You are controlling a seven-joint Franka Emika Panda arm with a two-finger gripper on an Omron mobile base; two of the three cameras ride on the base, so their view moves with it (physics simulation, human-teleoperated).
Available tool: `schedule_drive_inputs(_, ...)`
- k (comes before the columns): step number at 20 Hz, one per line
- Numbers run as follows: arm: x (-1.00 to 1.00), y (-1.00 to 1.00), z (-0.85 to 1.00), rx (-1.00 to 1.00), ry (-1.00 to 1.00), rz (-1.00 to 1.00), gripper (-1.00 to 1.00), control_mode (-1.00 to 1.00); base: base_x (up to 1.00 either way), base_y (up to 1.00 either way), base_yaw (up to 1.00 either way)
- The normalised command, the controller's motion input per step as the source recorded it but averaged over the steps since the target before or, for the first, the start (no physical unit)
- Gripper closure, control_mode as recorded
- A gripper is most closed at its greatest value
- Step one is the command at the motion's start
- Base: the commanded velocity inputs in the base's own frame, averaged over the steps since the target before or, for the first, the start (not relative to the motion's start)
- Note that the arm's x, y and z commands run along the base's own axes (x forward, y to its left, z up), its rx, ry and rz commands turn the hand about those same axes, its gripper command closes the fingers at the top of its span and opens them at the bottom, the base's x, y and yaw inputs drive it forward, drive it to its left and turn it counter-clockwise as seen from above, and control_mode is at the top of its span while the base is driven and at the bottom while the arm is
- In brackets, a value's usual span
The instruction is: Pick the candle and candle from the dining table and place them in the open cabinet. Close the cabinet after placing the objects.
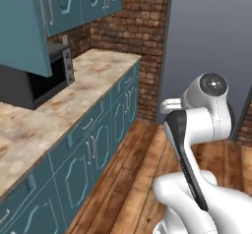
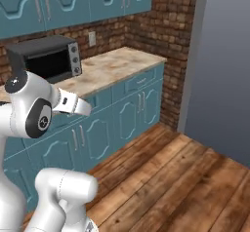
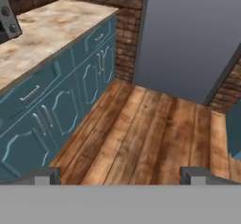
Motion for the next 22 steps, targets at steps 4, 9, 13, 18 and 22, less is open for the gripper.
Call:
schedule_drive_inputs(4,0.00,0.00,0.00,0.00,0.00,0.00,-1.00,1.00,0.00,-0.15,-0.50)
schedule_drive_inputs(9,0.00,0.00,0.00,0.00,0.00,0.00,-1.00,1.00,0.00,-0.09,-0.47)
schedule_drive_inputs(13,0.00,0.00,0.00,0.00,0.00,0.00,-1.00,1.00,0.00,-0.12,-0.47)
schedule_drive_inputs(18,0.00,0.00,0.00,0.00,0.00,0.00,-1.00,1.00,0.00,-0.16,-0.47)
schedule_drive_inputs(22,0.00,0.00,0.00,0.00,0.00,0.00,-1.00,1.00,0.00,-0.15,-0.47)
